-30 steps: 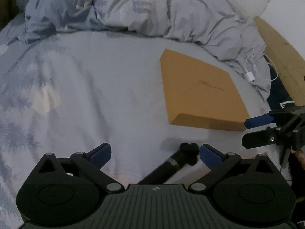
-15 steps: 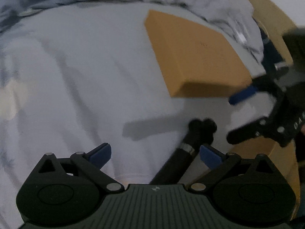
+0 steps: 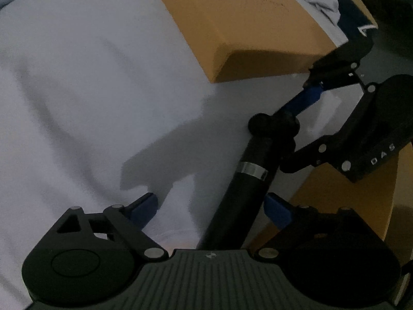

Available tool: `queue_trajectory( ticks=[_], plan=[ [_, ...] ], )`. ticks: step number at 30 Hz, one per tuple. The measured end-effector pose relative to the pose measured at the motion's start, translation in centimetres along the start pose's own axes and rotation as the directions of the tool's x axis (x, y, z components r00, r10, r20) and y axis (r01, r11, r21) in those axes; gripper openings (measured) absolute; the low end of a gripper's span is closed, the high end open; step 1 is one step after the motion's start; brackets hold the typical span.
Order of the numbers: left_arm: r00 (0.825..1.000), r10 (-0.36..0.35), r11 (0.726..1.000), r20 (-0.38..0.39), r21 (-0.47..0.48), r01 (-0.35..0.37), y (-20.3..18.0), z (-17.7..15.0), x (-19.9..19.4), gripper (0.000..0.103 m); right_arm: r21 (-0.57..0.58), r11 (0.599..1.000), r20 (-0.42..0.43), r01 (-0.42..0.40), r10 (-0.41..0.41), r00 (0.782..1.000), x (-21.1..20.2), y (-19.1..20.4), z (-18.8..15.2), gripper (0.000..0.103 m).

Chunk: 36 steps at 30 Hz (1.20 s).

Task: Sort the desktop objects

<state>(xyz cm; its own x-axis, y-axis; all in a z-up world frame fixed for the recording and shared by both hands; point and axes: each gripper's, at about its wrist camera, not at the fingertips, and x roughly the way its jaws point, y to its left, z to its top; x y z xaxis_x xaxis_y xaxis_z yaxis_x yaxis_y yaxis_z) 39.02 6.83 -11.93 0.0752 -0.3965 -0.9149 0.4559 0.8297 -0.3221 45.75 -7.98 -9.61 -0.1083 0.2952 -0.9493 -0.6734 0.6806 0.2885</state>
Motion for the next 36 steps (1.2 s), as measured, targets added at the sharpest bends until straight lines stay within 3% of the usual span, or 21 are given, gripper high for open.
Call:
queue_trajectory(
  ticks=[2,6,7,8,9,11,13,19,20,23,29,31,33,36],
  plan=[
    [1.000,0.004,1.000,-0.016,0.023,-0.003,-0.2,0.3,0.4,0.094,-0.030,1.000,-0.019,0.003,-0.004,1.000,0.3,0.3,0.4,0.066],
    [0.998,0.047,0.996,-0.036,0.076,-0.045,-1.2,1.0,0.9,0.089,-0.097,0.994,-0.061,0.046,-0.052,0.997,1.4,1.3,0.8,0.044],
    [0.997,0.071,0.993,-0.040,0.099,-0.067,-1.6,1.1,1.0,0.077,-0.114,0.992,-0.062,0.057,-0.064,0.996,1.6,1.6,1.0,0.041],
    [0.994,0.104,0.987,-0.042,0.128,-0.097,-2.0,1.1,1.1,0.073,-0.127,0.990,-0.055,0.064,-0.071,0.996,1.7,1.9,1.1,0.032],
    [0.993,0.109,0.985,-0.040,0.140,-0.103,-2.3,1.1,0.9,0.064,-0.135,0.988,-0.046,0.071,-0.077,0.996,1.8,2.2,1.3,0.029],
    [0.992,0.120,0.980,-0.035,0.163,-0.113,-2.8,1.1,0.6,0.035,-0.148,0.985,-0.028,0.084,-0.089,0.996,1.8,2.7,1.7,0.028],
    [0.991,0.128,0.976,-0.028,0.181,-0.121,-3.2,1.0,0.3,0.035,-0.163,0.982,-0.003,0.100,-0.102,0.995,1.5,3.2,1.6,0.027],
    [0.996,0.088,0.989,0.029,0.115,-0.091,-3.0,0.4,-1.3,0.033,-0.143,0.983,0.086,0.118,-0.106,0.991,-0.6,3.6,1.1,0.025],
    [0.995,0.091,0.990,0.037,0.104,-0.095,-3.0,0.3,-1.6,0.033,-0.137,0.984,0.100,0.113,-0.100,0.990,-1.1,3.7,1.1,0.021],
    [0.992,0.118,0.989,0.048,0.088,-0.122,-2.9,0.1,-2.3,0.033,-0.128,0.986,0.141,0.107,-0.088,0.986,-2.5,4.1,0.8,0.021],
    [0.986,0.146,0.988,0.080,0.040,-0.150,-3.1,-0.8,-4.0,0.033,-0.078,0.988,0.136,0.133,-0.121,0.983,-3.4,4.6,1.0,0.023],
    [0.984,0.158,0.987,0.084,0.028,-0.161,-3.2,-1.4,-4.4,0.033,-0.053,0.988,0.154,0.142,-0.133,0.979,-3.9,4.8,0.7,0.035],
    [0.980,0.175,0.984,0.098,0.006,-0.176,-3.0,-1.6,-5.2,0.033,-0.033,0.988,0.181,0.148,-0.140,0.974,-4.8,4.9,0.0,0.057],
    [0.975,0.176,0.984,0.132,-0.041,-0.172,-3.9,-2.0,-5.8,0.033,-0.003,0.991,0.231,0.133,-0.129,0.964,-6.1,4.6,-1.1,0.058]
  ],
)
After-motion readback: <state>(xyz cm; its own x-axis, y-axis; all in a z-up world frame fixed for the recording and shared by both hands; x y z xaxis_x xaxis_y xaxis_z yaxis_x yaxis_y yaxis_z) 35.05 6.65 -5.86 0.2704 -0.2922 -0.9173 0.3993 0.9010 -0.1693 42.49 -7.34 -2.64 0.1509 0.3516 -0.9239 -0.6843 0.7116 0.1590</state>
